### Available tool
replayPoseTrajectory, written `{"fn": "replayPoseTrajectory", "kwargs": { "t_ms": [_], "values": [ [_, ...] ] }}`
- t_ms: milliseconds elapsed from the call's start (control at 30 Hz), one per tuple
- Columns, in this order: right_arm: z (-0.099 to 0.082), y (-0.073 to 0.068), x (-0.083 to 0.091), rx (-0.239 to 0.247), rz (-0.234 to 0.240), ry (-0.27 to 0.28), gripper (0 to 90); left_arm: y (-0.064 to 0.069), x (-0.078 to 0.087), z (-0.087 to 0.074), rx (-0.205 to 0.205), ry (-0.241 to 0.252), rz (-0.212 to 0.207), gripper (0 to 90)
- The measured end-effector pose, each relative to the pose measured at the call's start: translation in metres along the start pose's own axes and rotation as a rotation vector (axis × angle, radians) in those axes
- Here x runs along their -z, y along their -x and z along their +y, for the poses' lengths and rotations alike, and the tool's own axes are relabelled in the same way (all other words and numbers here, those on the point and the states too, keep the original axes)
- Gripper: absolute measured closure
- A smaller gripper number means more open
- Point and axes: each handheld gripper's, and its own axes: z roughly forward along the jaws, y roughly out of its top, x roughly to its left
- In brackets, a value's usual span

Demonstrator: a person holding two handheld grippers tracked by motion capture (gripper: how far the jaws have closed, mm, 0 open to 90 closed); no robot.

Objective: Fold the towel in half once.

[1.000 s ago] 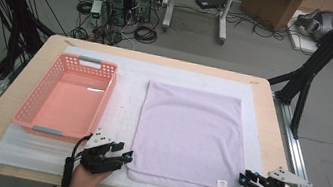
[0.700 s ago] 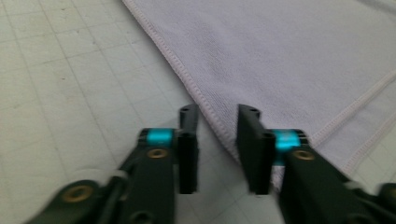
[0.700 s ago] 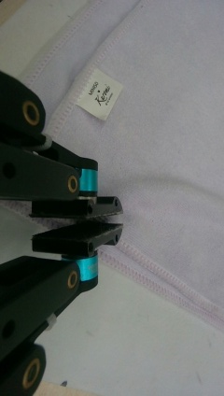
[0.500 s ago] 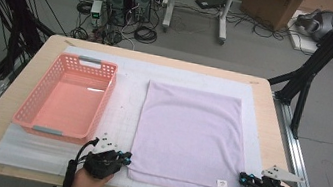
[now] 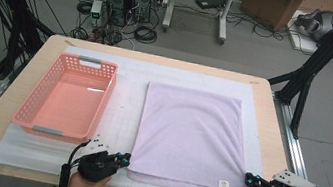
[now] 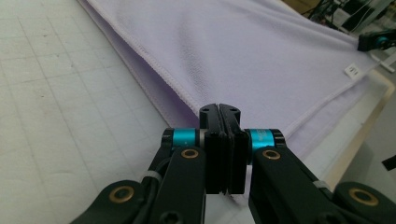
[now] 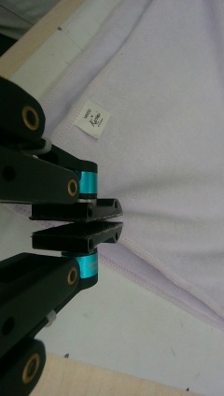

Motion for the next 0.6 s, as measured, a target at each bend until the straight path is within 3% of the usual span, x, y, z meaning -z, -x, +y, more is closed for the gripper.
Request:
{"fn": "replayPoseTrajectory", "kwargs": {
  "t_ms": [167, 333, 400, 500, 600],
  "values": [
    [-0.004, -0.003, 0.011, 0.0, 0.0, 0.011, 86.4, 0.008, 0.007, -0.005, -0.006, 0.006, -0.012, 88.4],
    [-0.01, -0.002, 0.017, -0.008, -0.009, 0.0, 86.2, 0.011, 0.002, -0.012, -0.039, -0.052, -0.001, 87.6],
    [-0.012, -0.001, 0.013, -0.008, -0.022, -0.026, 80.7, 0.01, 0.0, -0.013, -0.037, -0.051, 0.01, 78.7],
    [-0.012, 0.003, 0.013, -0.044, -0.052, -0.007, 69.3, 0.006, -0.001, -0.009, -0.04, -0.014, 0.034, 63.2],
    [-0.012, 0.006, 0.013, -0.058, -0.057, 0.021, 67.4, 0.0, -0.005, -0.004, -0.045, 0.012, 0.064, 60.5]
  ]
}}
